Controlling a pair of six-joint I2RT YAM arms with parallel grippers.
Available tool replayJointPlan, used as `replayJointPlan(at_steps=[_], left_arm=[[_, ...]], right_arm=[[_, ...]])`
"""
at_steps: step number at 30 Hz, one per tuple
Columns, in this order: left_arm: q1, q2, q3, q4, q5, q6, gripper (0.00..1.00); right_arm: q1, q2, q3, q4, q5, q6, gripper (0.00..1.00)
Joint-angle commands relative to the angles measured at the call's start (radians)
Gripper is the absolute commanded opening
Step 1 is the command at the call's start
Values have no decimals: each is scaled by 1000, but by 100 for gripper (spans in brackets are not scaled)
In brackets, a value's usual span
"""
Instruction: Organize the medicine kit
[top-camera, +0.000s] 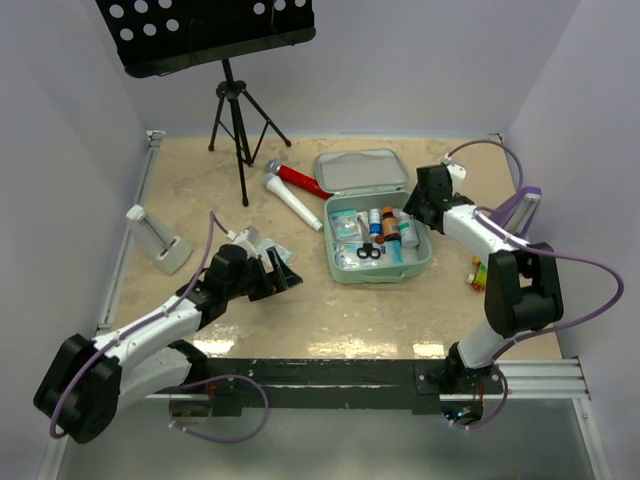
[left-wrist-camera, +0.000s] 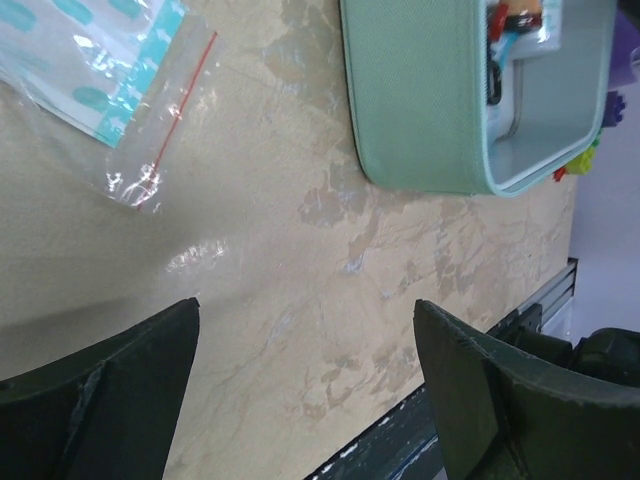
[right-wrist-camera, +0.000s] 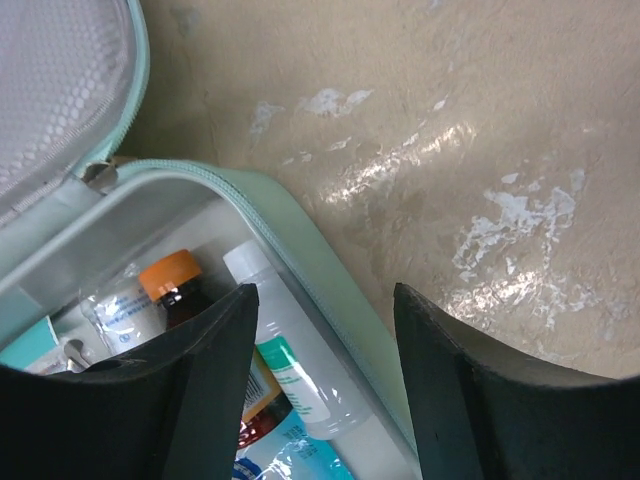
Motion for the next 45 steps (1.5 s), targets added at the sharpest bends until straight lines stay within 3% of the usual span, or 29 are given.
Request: replayJointPlan(at_steps=[1, 11, 20, 30, 36, 42, 45], left_arm=[[-70, 140, 97, 77, -5, 10, 91], [-150, 396, 198, 163, 27, 36, 83], [-150, 540, 327, 122, -29, 56, 77], [-149, 553, 415, 24, -141, 61, 77], [-147, 528, 410, -18, -203, 56, 77], [-140, 375, 332, -99, -262, 16, 80], [-140, 288, 304, -119, -289, -13, 86]], right_arm=[[-3, -50, -61, 62, -81, 16, 59], [0, -162, -243, 145, -221, 51, 41], [37, -307, -343, 135, -318, 83, 41], [238, -357, -438, 145, -301, 168, 41], [293, -406, -489, 150, -304, 206, 41], [295, -496, -412, 44, -269, 146, 51], [296, -533, -357, 4, -269, 71, 55]])
